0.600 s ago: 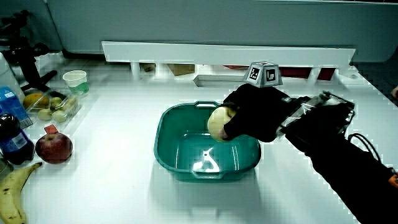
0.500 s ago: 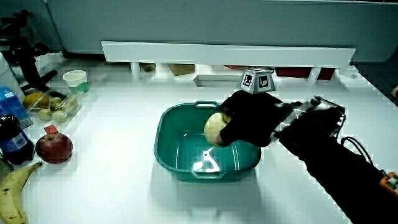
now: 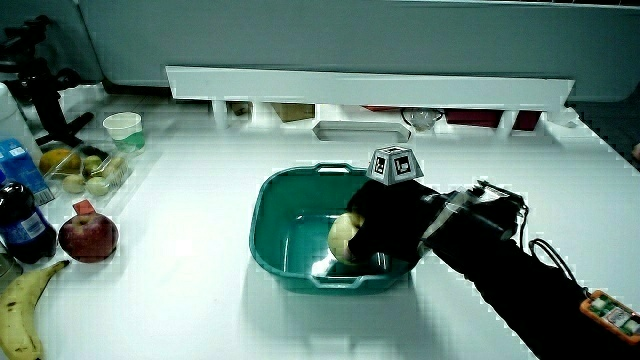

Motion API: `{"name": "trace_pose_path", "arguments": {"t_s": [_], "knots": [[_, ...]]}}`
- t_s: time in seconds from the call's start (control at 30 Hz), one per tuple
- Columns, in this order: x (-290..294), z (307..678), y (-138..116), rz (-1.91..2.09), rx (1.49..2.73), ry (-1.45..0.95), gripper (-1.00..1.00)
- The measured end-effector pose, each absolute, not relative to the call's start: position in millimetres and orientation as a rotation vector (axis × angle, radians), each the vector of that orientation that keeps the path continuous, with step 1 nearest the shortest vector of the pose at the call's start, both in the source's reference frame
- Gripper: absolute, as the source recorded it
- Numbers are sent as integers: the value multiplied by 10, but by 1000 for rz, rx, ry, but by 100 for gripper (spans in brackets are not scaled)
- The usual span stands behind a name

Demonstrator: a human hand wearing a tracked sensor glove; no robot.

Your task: Place pear into plate

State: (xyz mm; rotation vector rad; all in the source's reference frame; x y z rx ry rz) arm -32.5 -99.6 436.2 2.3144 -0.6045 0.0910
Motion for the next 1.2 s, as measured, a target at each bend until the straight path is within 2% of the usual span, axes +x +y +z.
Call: {"name": "trace_pose_path", "arguments": {"t_s": [0.1, 0.13, 0.33, 0.5, 0.6, 0.97, 1.03, 1.2], "knots": [[-364, 4435, -972, 74, 2261, -609, 0], [-371, 4443, -968, 42, 2300, -595, 0], [-411, 4593, -948, -20, 2222, -572, 0], [-390, 4578, -937, 9, 2240, -563, 0], [-363, 4653, -938, 26, 2181, -540, 0], [-304, 4585, -930, 15, 2123, -540, -50], [-267, 4499, -932, 10, 2164, -536, -59], [-134, 4327, -940, -11, 2075, -554, -82]]}}
